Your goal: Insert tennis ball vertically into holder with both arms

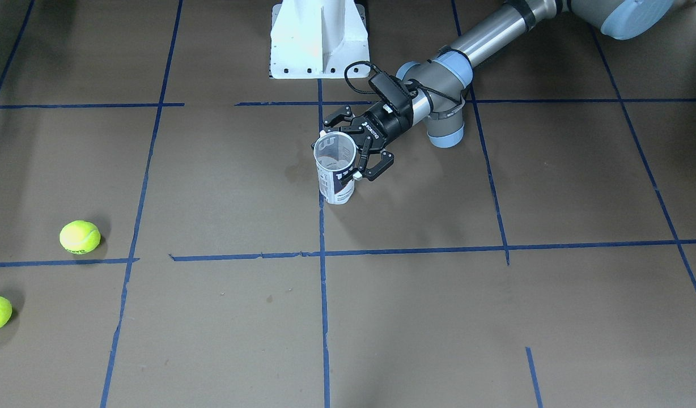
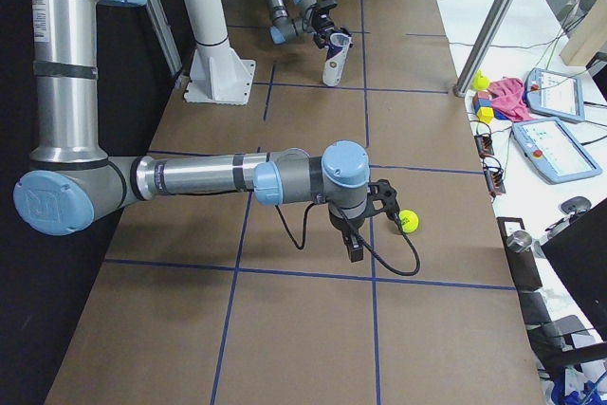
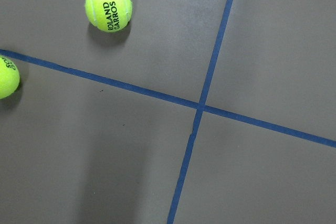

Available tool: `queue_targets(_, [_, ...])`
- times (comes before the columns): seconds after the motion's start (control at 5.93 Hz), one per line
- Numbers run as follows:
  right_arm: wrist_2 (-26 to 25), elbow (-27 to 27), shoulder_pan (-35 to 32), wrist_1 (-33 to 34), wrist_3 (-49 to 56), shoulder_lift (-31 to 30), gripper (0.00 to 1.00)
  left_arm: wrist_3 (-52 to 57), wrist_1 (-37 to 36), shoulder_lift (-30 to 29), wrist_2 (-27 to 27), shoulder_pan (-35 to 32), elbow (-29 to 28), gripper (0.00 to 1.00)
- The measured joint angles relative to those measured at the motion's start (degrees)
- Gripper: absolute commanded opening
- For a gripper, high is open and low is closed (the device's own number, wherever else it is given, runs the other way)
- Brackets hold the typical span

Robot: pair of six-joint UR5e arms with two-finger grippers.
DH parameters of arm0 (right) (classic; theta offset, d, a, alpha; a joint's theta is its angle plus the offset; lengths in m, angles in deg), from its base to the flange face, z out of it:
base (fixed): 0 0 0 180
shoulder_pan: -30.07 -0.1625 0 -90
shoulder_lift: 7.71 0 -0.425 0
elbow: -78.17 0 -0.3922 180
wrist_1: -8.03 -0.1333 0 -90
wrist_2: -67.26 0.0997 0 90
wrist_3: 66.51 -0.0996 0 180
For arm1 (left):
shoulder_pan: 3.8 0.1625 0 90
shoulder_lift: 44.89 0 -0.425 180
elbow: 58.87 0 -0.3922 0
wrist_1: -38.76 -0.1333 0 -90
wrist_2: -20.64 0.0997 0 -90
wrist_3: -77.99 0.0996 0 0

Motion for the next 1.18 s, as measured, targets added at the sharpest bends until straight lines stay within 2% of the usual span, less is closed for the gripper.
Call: queue_targets(1.18, [0.0, 0.7, 0.0, -0.1, 0.1, -0.3, 1.0, 0.0, -4.9, 0.8, -0.5, 0.0, 1.0, 0.92])
